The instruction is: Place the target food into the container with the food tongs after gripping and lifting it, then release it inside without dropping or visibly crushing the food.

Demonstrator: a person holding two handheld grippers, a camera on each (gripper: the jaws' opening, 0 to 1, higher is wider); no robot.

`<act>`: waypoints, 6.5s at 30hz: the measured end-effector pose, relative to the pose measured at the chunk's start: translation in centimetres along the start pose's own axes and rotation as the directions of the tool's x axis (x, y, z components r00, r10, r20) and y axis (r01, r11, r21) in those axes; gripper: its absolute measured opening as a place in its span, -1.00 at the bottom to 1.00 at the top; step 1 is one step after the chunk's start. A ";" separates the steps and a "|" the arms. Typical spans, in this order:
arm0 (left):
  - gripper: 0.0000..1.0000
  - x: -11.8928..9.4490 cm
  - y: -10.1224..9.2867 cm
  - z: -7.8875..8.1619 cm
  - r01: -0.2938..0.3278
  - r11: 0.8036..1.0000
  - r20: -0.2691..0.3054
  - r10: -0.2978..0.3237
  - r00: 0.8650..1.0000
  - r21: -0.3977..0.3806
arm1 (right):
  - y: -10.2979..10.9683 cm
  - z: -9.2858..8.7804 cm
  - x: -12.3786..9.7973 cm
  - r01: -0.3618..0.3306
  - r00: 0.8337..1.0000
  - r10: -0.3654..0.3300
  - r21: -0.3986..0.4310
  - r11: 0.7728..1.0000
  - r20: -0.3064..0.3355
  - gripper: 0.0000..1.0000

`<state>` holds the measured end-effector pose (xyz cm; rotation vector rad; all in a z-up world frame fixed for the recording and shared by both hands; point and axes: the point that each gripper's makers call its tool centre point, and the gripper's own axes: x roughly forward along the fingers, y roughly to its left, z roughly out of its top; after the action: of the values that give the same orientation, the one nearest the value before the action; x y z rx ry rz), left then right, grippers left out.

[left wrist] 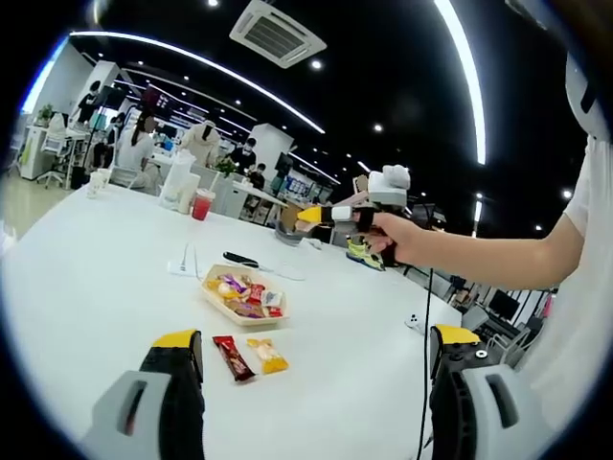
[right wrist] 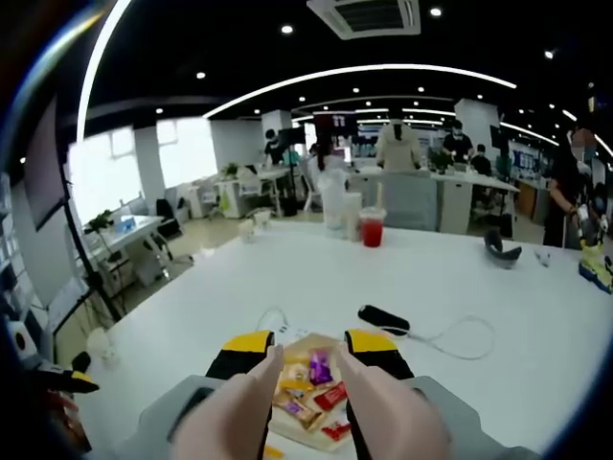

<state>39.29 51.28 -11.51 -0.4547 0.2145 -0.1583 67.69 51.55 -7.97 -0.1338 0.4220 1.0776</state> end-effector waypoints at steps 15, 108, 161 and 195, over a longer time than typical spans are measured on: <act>0.99 0.0 -0.3 -0.2 0.009 1.000 -0.007 -0.009 1.000 0.008 | 0.5 -1.1 -0.7 0.012 1.000 -0.012 -0.007 1.000 -0.019 -0.43; 0.98 -3.0 -0.2 -2.9 0.003 1.000 -0.032 -0.003 0.999 -0.012 | 6.4 -15.2 -2.0 0.046 0.980 -0.029 0.088 0.995 -0.195 -0.43; 0.98 -2.4 -1.0 -4.6 0.015 0.998 -0.037 -0.017 0.999 -0.056 | 8.3 -21.0 -2.3 0.280 0.946 -0.253 0.120 0.952 -0.204 -0.42; 0.98 -2.2 -0.4 -5.0 0.005 0.999 -0.084 -0.009 0.996 -0.042 | 7.7 -21.2 0.4 0.317 0.938 -0.297 0.093 0.944 -0.179 -0.41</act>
<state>35.93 49.29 -15.33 -0.4907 0.2990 -0.1803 55.42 49.02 -26.76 -0.1749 0.5914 0.7320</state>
